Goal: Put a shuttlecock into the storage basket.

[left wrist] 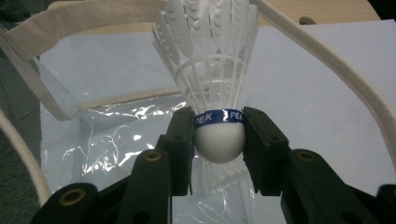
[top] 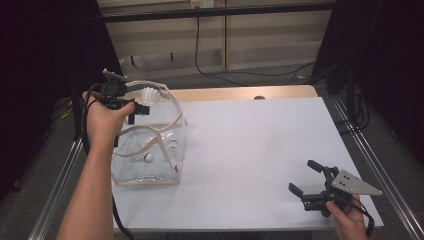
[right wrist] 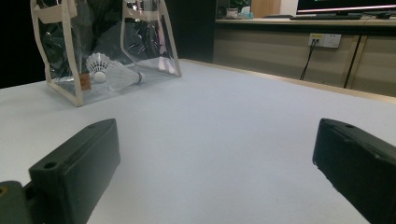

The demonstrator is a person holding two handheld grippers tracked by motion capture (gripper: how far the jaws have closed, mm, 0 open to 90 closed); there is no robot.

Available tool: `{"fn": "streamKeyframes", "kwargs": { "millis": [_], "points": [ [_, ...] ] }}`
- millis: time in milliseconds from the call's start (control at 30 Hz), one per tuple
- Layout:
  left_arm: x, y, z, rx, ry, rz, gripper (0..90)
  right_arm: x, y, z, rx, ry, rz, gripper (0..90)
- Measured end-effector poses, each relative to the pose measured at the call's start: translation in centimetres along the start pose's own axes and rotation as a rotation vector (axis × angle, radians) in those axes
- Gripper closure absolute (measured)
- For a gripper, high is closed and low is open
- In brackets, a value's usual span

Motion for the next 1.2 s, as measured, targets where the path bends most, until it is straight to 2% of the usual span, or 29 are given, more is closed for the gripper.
{"fn": "streamKeyframes", "kwargs": {
  "millis": [433, 500, 600, 667, 767, 900, 933, 1000, 1133, 1200],
  "points": [
    [-0.3, -0.7, 0.2, -0.003, 0.006, -0.008, 64.7, 0.0, 0.0, 0.0, -0.002, -0.001, 0.000, 0.4],
    [-0.3, -0.9, 0.2, -0.005, 0.017, -0.010, 64.6, 0.0, 0.0, 0.0, -0.002, -0.001, 0.000, 0.4],
    [-0.4, -1.0, 0.2, -0.009, 0.010, -0.017, 64.6, 0.0, 0.0, 0.0, 0.000, 0.000, 0.000, 0.4],
    [-0.2, -1.2, 0.2, 0.000, 0.022, -0.020, 64.6, 0.0, 0.0, 0.0, 0.000, 0.000, 0.000, 0.4],
    [-0.3, -1.2, 0.2, -0.009, 0.005, -0.026, 64.7, 0.1, 0.1, 0.0, 0.001, -0.001, 0.000, 0.4],
    [-0.4, -1.2, 0.2, -0.002, 0.012, -0.031, 64.8, 0.1, 0.1, 0.0, 0.001, 0.000, 0.000, 0.4],
    [-0.5, -1.2, 0.2, 0.002, 0.010, -0.032, 64.3, 0.1, 0.1, 0.0, 0.001, 0.000, 0.001, 0.4],
    [-0.5, -1.1, 0.2, 0.012, 0.003, -0.043, 57.8, 0.1, 0.0, 0.0, -0.001, -0.001, 0.000, 0.4],
    [-0.4, -1.0, 0.3, 0.008, -0.007, -0.039, 55.6, 0.0, 0.0, 0.0, -0.003, -0.002, -0.001, 0.4],
    [-0.2, -0.9, 0.3, 0.009, -0.002, -0.024, 55.9, 0.0, 0.0, 0.0, 0.001, 0.000, -0.001, 0.4]
  ]
}}
Point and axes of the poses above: each handheld gripper's, and its own axes: y roughly backward along the jaws, z roughly out of its underside, x roughly to its right, the point moved 3 cm from there along -y, roughly forward along the jaws, and after that the axes turned 2 degrees about -y, right-handed, at the moved point
